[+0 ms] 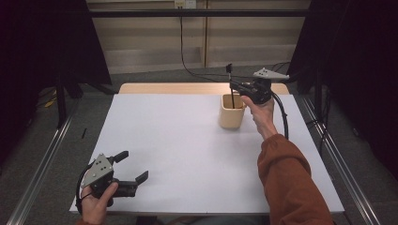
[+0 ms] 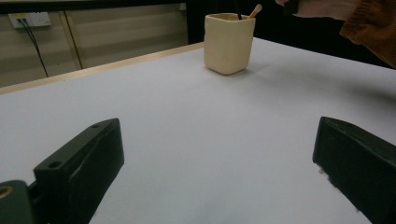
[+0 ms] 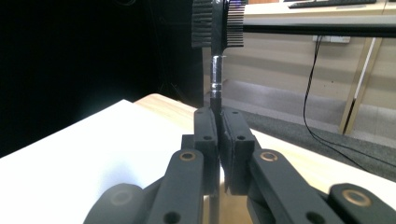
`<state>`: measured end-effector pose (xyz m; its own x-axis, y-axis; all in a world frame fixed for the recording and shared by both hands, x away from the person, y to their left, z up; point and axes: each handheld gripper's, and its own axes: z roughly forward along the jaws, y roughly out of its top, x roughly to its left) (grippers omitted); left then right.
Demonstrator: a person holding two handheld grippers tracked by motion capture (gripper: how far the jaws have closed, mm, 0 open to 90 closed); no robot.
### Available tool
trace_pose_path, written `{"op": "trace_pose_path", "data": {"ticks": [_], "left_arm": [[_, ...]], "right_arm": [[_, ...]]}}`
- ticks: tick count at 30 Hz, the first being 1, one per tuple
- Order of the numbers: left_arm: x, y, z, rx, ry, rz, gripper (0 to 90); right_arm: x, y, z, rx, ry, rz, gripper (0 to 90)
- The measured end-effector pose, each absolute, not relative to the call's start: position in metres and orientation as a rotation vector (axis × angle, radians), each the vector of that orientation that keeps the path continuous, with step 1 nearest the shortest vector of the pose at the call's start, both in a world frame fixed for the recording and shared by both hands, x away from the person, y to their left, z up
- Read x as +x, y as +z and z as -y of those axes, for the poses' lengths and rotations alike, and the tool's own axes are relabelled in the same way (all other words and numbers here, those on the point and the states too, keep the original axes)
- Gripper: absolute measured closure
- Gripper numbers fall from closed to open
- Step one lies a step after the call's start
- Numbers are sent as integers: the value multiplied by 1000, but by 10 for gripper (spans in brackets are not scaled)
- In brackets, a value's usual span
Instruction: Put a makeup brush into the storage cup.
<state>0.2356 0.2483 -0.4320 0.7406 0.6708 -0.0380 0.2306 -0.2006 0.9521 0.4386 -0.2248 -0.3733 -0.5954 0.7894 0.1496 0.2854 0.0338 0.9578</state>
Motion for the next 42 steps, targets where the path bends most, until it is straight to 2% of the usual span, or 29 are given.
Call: {"op": "trace_pose_path", "data": {"ticks": [14,42], "left_arm": [[235,-431,-248,1768,469,-702,19],[236,-431,-248,1771,474,-701,19]], "right_arm": [[436,-388,229,1114,1556,-1919,857],[427,-396,236,1131,1534,-1946,844]]}}
